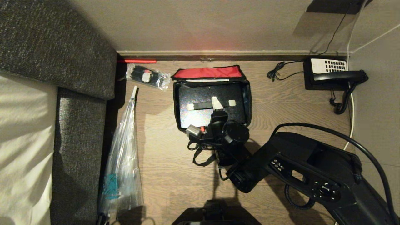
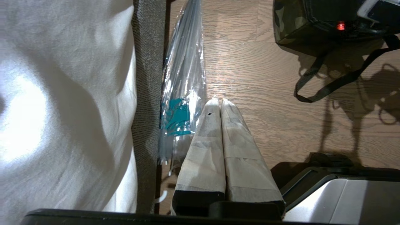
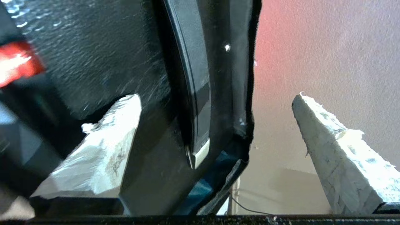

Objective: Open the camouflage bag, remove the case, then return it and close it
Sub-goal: Grip the handle

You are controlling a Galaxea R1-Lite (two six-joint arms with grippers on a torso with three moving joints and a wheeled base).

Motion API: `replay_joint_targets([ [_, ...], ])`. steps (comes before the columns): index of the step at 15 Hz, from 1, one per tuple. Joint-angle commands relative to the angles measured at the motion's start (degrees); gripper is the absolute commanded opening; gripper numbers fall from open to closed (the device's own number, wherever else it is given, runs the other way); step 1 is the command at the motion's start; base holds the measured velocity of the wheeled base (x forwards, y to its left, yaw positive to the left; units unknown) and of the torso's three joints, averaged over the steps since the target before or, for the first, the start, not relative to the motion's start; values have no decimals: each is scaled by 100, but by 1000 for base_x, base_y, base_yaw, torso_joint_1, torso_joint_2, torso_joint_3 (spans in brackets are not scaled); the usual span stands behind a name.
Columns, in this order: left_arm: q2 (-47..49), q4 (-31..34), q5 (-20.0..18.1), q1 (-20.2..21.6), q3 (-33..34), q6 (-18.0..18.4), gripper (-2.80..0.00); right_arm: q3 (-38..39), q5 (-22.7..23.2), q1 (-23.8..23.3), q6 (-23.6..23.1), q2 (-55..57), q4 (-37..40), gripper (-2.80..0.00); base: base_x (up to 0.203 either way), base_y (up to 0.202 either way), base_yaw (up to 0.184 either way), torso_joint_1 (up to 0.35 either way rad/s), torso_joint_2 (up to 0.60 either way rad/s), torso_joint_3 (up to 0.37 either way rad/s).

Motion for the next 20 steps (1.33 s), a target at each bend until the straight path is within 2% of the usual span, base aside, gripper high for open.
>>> replay_joint_targets([
  [1,7,0,1,0,6,-2,-280,-226,-16,-37,-59,159,-45,0,0,0,0,0,0,0],
  [8,7,0,1,0,0,-2,-280,-402,-15,-63,-122,54,-45,0,0,0,0,0,0,0],
  [11,7,-4,1,0,0,-2,-280,-252,-14,-63,-169,-199,-45,0,0,0,0,0,0,0],
  [15,7,0,1,0,4,-2,-280,-514,-24,-63,-202,3,-45,0,0,0,0,0,0,0],
  [20,7,0,1,0,0,-2,-280,-319,-69,-63,-158,4,-45,0,0,0,0,0,0,0],
])
